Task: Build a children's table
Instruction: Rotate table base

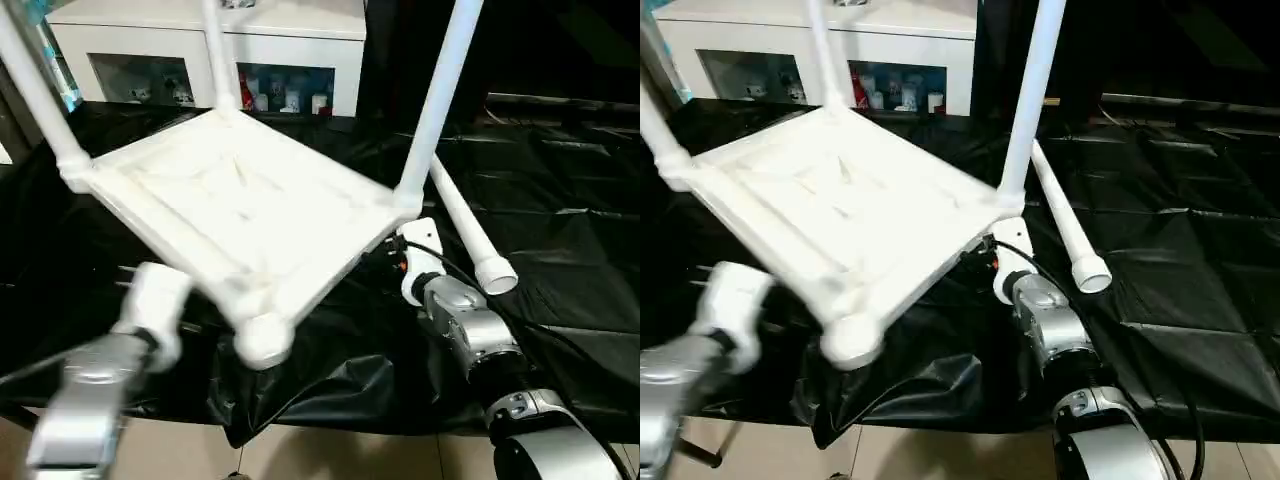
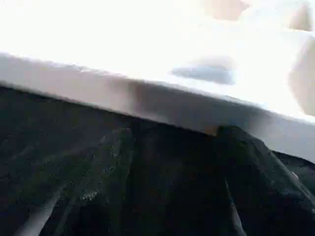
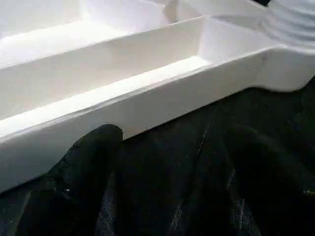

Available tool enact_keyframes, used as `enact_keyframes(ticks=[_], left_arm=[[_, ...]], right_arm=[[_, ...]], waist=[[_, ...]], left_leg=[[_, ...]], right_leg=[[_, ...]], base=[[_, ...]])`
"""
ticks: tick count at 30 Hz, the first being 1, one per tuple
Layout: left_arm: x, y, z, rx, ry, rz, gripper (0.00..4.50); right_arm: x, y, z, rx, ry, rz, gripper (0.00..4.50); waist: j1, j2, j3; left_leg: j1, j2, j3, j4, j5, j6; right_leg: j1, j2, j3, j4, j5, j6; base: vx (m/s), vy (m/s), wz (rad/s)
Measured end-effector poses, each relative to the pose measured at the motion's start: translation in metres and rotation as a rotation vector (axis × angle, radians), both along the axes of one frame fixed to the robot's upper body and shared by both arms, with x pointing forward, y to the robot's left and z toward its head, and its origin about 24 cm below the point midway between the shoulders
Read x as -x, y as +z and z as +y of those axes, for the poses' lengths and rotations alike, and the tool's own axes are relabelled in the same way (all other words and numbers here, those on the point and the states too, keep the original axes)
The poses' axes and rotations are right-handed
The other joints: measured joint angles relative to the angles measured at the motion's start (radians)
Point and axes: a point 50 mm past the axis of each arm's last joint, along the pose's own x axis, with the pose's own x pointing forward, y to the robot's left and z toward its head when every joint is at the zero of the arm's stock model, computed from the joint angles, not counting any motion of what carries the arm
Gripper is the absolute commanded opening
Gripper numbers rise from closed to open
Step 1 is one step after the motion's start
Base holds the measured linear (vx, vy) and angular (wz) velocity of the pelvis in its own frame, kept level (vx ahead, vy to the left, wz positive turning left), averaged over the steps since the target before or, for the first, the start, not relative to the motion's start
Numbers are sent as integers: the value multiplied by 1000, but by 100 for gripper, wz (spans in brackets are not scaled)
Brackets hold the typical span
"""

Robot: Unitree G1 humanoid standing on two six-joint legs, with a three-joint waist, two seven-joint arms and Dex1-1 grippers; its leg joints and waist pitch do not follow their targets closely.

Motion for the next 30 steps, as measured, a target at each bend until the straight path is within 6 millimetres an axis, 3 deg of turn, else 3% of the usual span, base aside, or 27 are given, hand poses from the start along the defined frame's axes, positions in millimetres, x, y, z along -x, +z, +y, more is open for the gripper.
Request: enact_keyframes(ticks=[4, 11, 12, 19, 21, 25, 30], left_arm=[[-10, -2, -13, 37, -66, -42, 310], [-22, 11, -47, 127, -214, -128, 310], [-21, 12, -51, 128, -241, -131, 311], [-14, 26, -39, 122, -330, -127, 312], [-10, 29, -37, 142, -365, -109, 336], [-2, 37, -34, 177, -420, -57, 369], [7, 44, -32, 196, -446, -37, 410]], right_arm=[[-2, 7, -5, -41, -24, -23, 387], [-8, 41, -22, -76, -60, -83, 387], [-8, 46, -28, -87, -75, -80, 404], [-28, 83, -61, -59, -206, -89, 443], [-34, 90, -66, -43, -231, -84, 449], [-49, 91, -77, 30, -302, 15, 450], [-50, 81, -87, 71, -361, 113, 450]], waist=[[0, -1, 1], [-1, -1, 1], [-3, -1, 1], [-26, -1, 2], [-29, -1, 2], [-28, -10, 4], [-25, -13, 5]], left_leg=[[0, 0, 0, 0, 0, 0], [1, 0, 0, 0, 2, -2], [1, 0, 1, 0, 2, -2], [3, 0, 2, 0, 2, -3], [5, 0, 2, 0, 2, -3], [1, 0, 4, 6, 2, -3], [-1, 0, 8, 7, 2, -3]], right_leg=[[0, 0, 0, 1, 1, 1], [0, 0, 1, 1, 2, 2], [0, 0, 2, 1, 1, 2], [-2, 3, 7, 5, 1, 3], [-3, 5, 11, 7, 0, 3], [-13, 5, 15, 16, 0, 4], [-14, 5, 16, 17, 0, 4]], base=[[0, 0, 0], [0, 0, 0], [0, 0, 0], [0, 0, 0], [0, 0, 0], [0, 0, 0], [0, 0, 0]])
